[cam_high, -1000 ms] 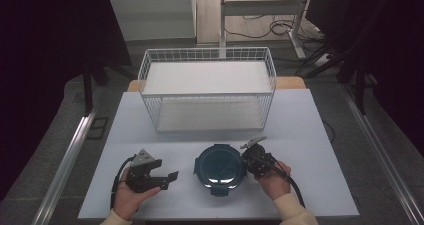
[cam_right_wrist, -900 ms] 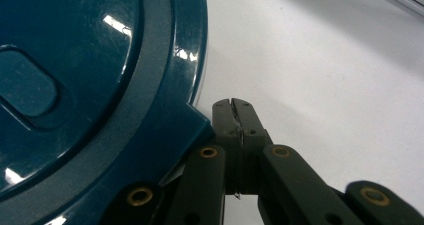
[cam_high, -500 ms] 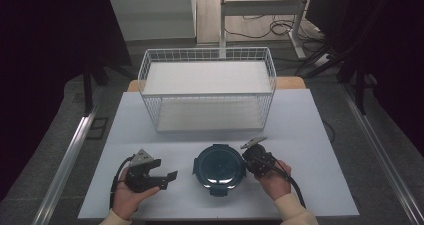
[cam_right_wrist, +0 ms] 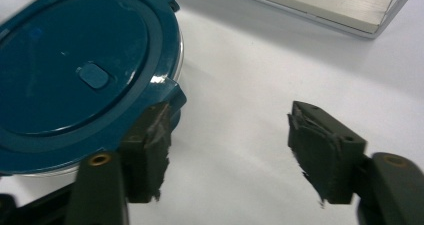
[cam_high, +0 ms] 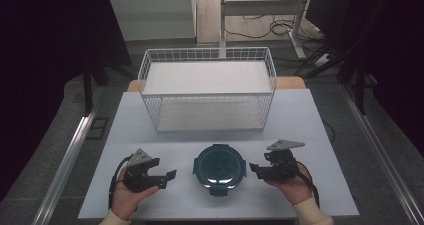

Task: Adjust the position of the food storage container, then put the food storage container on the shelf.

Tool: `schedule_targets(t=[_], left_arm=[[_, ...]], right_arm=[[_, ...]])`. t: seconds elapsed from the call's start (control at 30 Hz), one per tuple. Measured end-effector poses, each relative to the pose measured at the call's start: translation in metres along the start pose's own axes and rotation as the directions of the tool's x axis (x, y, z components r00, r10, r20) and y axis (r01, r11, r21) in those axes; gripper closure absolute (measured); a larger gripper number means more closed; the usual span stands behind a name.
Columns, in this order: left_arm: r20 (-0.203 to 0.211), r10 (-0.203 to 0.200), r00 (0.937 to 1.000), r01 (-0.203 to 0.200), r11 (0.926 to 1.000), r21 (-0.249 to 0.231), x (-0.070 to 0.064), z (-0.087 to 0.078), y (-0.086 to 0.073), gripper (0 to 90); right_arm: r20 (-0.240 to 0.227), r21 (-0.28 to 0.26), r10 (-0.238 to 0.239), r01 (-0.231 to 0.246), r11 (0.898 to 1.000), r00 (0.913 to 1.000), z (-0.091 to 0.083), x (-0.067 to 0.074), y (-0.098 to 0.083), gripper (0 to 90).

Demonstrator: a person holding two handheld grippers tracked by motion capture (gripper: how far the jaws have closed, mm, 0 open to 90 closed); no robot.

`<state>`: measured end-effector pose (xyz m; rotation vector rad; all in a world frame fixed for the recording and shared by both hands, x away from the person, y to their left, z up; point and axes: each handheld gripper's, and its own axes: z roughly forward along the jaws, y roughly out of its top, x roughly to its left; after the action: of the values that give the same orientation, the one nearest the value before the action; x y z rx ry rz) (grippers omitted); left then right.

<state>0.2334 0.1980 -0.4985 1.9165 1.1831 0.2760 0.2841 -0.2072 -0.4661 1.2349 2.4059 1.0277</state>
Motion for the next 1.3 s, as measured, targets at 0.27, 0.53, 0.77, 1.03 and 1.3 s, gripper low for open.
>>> schedule_targets(t=[0.27, 0.53, 0.77, 1.03, 1.3], left_arm=[[0.012, -0.012, 0.9999, 0.012, 0.9999, -0.007, 0.002, -0.003, 0.001, 20.0], [0.031, -0.037, 0.9988, 0.038, 0.9990, -0.023, -0.002, -0.008, 0.005, 19.3], [0.069, -0.067, 0.9954, 0.067, 0.9977, -0.006, -0.008, -0.002, 0.012, 16.9], [0.107, -0.097, 0.9896, 0.095, 0.9952, 0.027, -0.016, 0.009, 0.034, 13.6], [0.188, -0.164, 0.9683, 0.154, 0.9856, 0.071, -0.023, 0.030, 0.048, 12.5]], right_arm=[[-0.066, -0.029, 0.043, -0.045, 0.999, 0.9969, -0.002, -0.004, -0.003, 25.5], [-0.107, -0.039, 0.078, -0.082, 0.996, 0.9912, -0.004, -0.005, -0.003, 20.2], [-0.159, -0.046, 0.110, -0.118, 0.992, 0.9812, -0.005, -0.002, -0.001, 17.7], [-0.194, -0.035, 0.152, -0.162, 0.986, 0.9692, 0.000, 0.007, 0.007, 16.1], [-0.268, -0.008, 0.234, -0.245, 0.969, 0.9345, 0.014, 0.013, 0.012, 14.0]])
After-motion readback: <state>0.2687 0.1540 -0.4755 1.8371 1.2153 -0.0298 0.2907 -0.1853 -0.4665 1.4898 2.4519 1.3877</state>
